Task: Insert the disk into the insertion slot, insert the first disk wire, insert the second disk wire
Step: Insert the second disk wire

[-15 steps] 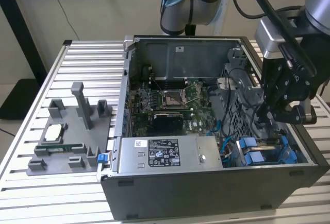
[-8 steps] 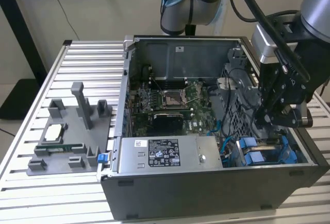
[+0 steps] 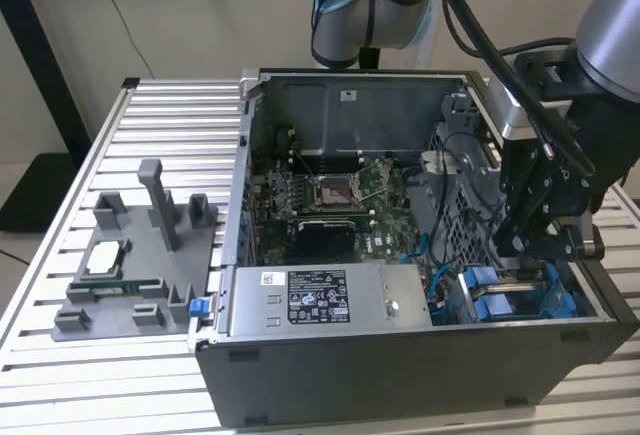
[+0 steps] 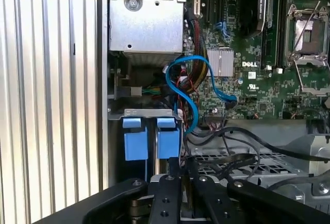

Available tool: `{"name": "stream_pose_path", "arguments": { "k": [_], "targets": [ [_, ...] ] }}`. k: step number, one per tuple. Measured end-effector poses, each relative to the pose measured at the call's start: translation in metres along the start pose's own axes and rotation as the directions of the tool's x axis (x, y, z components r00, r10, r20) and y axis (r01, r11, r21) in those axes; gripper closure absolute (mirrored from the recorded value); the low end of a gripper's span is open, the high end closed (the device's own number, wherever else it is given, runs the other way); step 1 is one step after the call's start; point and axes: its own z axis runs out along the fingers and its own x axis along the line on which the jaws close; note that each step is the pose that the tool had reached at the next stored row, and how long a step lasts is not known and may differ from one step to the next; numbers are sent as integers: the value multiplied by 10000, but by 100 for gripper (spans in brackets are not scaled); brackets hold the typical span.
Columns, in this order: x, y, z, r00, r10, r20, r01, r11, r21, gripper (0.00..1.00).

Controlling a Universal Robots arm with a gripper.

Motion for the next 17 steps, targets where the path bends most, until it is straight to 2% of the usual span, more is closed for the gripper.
{"name": "stream_pose_path", "arguments": {
  "k": [7,11,14,17],
  "targets": [
    [14,-98,128,10000,-4,-61,4,10000,10,100],
    [19,-121,182,10000,-11,-76,12,10000,78,100],
    [20,-127,197,10000,-15,-79,16,9999,129,100],
    [21,-133,200,10000,-17,-78,19,9999,134,100]
  ]
}}
